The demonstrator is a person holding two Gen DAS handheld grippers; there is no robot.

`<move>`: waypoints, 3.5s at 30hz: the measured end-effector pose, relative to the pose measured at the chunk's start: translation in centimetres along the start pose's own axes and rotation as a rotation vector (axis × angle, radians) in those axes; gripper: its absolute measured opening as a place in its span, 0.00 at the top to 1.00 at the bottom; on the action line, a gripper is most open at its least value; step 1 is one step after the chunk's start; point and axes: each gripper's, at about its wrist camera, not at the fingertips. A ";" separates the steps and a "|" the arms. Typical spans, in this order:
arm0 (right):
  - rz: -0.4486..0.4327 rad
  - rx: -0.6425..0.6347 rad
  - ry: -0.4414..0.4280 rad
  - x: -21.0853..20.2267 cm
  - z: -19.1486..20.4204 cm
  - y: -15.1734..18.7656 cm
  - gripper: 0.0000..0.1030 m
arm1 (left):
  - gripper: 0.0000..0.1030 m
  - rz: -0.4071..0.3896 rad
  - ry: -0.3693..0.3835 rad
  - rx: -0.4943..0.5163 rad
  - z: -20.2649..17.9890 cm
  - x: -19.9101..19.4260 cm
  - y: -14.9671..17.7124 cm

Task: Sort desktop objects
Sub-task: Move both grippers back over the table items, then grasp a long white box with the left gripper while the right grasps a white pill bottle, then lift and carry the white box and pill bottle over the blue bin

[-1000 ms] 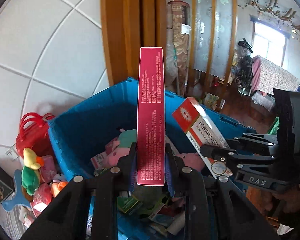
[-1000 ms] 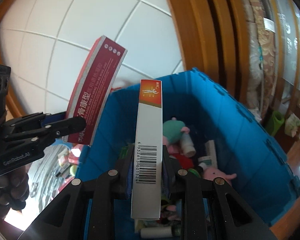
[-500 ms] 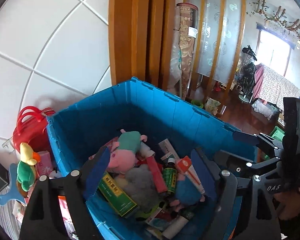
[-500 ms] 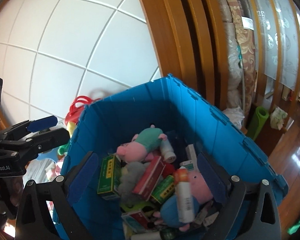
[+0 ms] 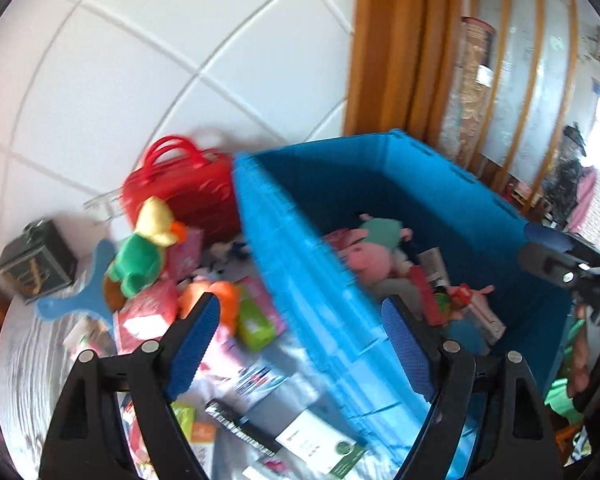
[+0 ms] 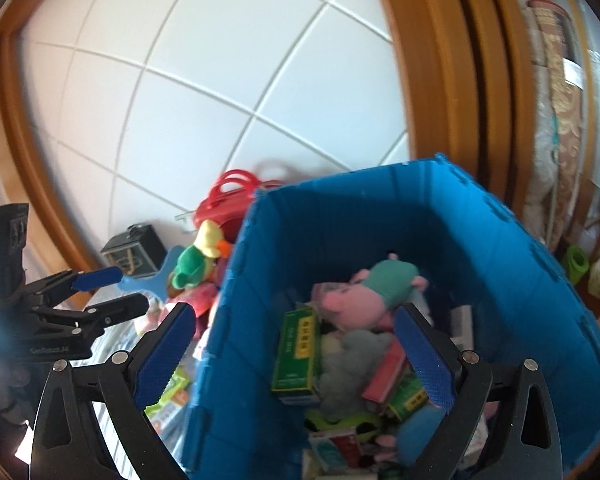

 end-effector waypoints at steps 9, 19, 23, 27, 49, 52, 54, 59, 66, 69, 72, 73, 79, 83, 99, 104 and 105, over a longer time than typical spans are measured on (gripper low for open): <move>0.055 -0.099 -0.087 2.7 8.3 1.3 0.02 | 0.20 0.066 -0.130 -0.135 9.9 -2.9 8.0; 0.148 -0.302 -0.125 6.6 18.9 7.5 0.02 | 0.20 0.193 -0.173 -0.168 16.3 -3.0 17.5; 0.230 -0.369 -0.094 9.0 20.6 12.4 0.02 | 0.20 0.272 -0.134 -0.174 17.4 -1.1 21.6; 0.335 -0.357 -0.050 11.9 20.2 17.2 0.02 | 0.20 0.352 -0.091 -0.157 17.6 1.0 25.5; 0.666 -0.316 0.059 24.6 17.7 33.9 0.41 | 0.38 0.669 0.013 -0.423 19.3 11.2 38.3; 0.697 -0.317 0.058 25.3 17.4 34.6 0.50 | 0.37 0.672 0.015 -0.461 19.6 12.1 38.5; 0.709 -0.320 0.057 25.6 17.3 34.9 0.53 | 0.37 0.672 -0.009 -0.445 19.4 12.7 38.1; 0.725 -0.327 0.048 26.2 16.9 35.3 0.57 | 0.37 0.705 -0.088 -0.360 18.6 14.0 37.6; 0.725 -0.328 0.017 25.4 16.7 34.9 0.67 | 0.78 0.696 -0.128 -0.315 19.0 12.3 37.6; 0.714 -0.333 0.003 24.6 16.6 34.5 0.67 | 0.79 0.676 -0.111 -0.328 19.3 11.0 37.4; 0.698 -0.336 -0.006 23.7 16.6 33.8 0.67 | 0.80 0.641 -0.092 -0.342 19.5 9.5 36.9; 0.692 -0.335 -0.009 23.3 16.6 33.5 0.67 | 0.80 0.633 -0.090 -0.344 19.4 9.1 36.7; 0.650 -0.328 -0.023 21.4 16.7 31.8 0.67 | 0.80 0.575 -0.074 -0.365 19.4 6.5 35.3; 0.619 -0.322 -0.031 20.7 17.9 30.2 0.67 | 0.80 0.536 -0.065 -0.372 20.6 5.2 34.9; 0.425 -0.425 -0.143 15.0 22.3 22.3 0.67 | 0.80 0.318 -0.142 -0.282 21.4 -0.5 28.8; 0.364 -0.438 -0.175 12.9 22.7 19.7 0.67 | 0.80 0.234 -0.182 -0.237 21.5 -3.1 25.8; 0.352 -0.436 -0.180 12.4 22.8 19.2 0.67 | 0.80 0.216 -0.189 -0.229 21.6 -3.7 25.2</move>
Point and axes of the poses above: each gripper's, at about its wrist camera, not at the fingertips, and x roughly the way its jaws point, z to its left, y to its underside, and after that the axes turned 7 degrees about x, right-handed
